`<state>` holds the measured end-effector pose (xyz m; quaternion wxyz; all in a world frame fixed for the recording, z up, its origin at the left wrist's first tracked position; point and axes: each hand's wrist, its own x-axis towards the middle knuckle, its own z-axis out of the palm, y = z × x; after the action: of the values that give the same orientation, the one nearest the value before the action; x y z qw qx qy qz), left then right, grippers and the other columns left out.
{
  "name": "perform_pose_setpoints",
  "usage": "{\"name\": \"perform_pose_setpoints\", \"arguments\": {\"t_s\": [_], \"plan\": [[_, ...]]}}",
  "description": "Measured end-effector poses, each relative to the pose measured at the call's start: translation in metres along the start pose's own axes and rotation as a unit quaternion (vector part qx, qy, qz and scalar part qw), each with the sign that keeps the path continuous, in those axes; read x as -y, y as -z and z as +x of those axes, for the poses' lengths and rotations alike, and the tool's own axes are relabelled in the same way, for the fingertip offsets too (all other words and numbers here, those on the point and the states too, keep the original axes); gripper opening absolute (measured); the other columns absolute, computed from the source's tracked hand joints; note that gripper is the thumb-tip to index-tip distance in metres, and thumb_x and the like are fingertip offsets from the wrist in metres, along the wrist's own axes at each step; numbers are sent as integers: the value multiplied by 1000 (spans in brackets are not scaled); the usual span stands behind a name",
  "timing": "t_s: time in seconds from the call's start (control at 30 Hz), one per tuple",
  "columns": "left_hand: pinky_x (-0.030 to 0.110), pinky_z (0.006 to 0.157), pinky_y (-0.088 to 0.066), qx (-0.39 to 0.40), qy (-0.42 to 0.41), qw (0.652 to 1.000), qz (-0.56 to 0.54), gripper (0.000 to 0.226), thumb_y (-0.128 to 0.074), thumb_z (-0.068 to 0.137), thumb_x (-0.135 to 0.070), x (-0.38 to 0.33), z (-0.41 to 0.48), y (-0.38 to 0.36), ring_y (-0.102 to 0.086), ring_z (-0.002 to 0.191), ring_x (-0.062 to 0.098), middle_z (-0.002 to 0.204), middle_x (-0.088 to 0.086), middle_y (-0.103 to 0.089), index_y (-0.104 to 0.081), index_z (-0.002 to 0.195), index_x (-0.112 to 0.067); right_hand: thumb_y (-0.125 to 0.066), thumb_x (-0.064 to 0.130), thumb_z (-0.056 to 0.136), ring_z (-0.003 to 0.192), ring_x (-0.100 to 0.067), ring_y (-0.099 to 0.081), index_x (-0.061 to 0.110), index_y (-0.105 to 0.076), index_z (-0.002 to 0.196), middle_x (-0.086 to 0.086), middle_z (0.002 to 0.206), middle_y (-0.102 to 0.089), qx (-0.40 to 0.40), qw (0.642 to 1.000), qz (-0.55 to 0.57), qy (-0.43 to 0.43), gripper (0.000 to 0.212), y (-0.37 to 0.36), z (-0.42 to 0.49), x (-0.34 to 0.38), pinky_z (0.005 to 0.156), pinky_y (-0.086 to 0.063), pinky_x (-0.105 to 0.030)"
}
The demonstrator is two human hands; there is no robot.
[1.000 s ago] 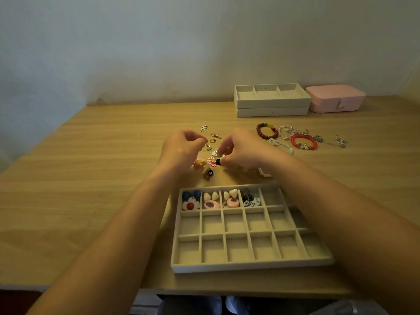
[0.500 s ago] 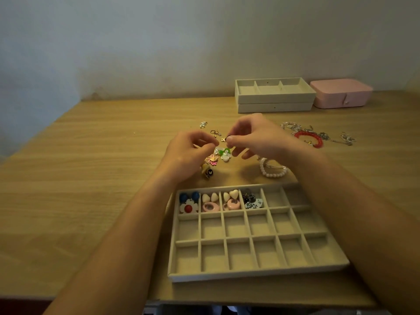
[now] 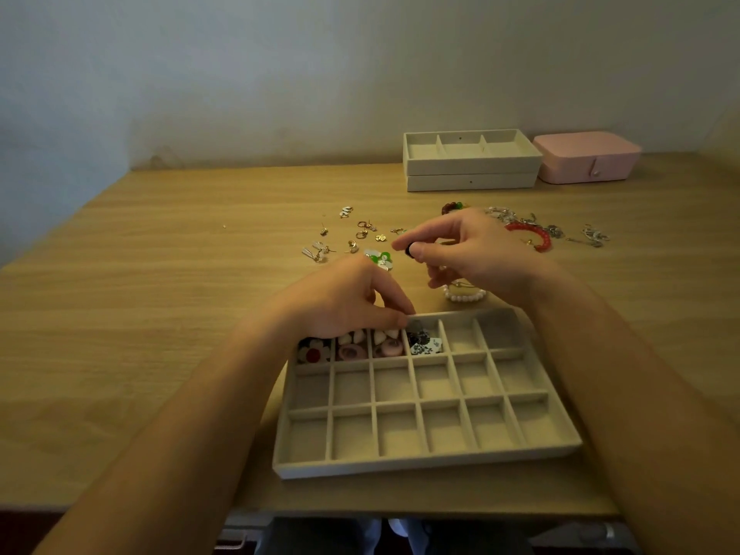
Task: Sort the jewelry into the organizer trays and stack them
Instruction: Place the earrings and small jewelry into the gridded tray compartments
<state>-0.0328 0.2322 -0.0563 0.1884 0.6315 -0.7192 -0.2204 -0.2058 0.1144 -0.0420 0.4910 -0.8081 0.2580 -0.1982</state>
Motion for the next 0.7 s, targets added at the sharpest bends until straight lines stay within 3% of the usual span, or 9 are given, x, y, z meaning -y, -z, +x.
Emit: {"name": "perform_pose_setpoints", "arguments": {"t_s": [0.07, 0.3, 0.4, 0.47, 0.6, 0.7], "plan": [[20, 66, -39, 2, -6, 1000, 16, 14, -76, 87, -28, 2, -2, 3, -55, 72, -1, 74, -34, -64, -80, 97, -37, -71, 12, 94, 70, -13, -68, 18, -78, 108, 4, 88, -75, 0, 1000, 3, 9, 17, -3, -1, 3, 71, -63, -30], [24, 68, -43, 14, 51, 999, -9, 15, -77, 85, -26, 20, -20, 24, -61, 75, 5, 85, -20, -74, -80, 91, -40, -77, 10, 88, 71, -15, -70, 9, -75, 98, -1, 79, -76, 14, 1000, 22, 13, 10, -8, 0, 4, 72, -63, -36], [18, 67, -41, 48, 81, 996, 6, 15, -76, 86, -26, 26, -28, 36, -59, 73, -1, 80, -26, -70, -79, 89, -41, -76, 10, 89, 71, -15, -70, 9, -75, 97, -1, 78, -75, 31, 999, 10, 16, 8, -13, -1, 6, 69, -62, -33], [19, 68, -41, 58, 89, 994, -3, 10, -75, 88, -25, 28, -31, 42, -58, 71, -2, 78, -21, -71, -80, 89, -33, -75, 8, 90, 71, -14, -69, 8, -75, 98, -5, 81, -75, 21, 1000, 7, 17, 7, -17, -1, 6, 67, -62, -33], [22, 63, -47, -77, 104, 987, -99, 9, -69, 93, -22, 31, -29, 51, -60, 65, 1, 78, -4, -74, -75, 91, -16, -71, 8, 93, 73, -15, -69, 10, -75, 99, -11, 89, -75, -35, 999, 12, 4, 8, -22, 3, 4, 66, -62, -32], [25, 62, -52, -101, 86, 982, -133, 7, -70, 92, -15, 24, -18, 49, -65, 67, 10, 80, 4, -76, -73, 96, -11, -72, 10, 93, 74, -14, -69, 13, -77, 98, -5, 86, -75, -50, 998, 28, -5, 7, -23, 5, 3, 65, -61, -28]]}}
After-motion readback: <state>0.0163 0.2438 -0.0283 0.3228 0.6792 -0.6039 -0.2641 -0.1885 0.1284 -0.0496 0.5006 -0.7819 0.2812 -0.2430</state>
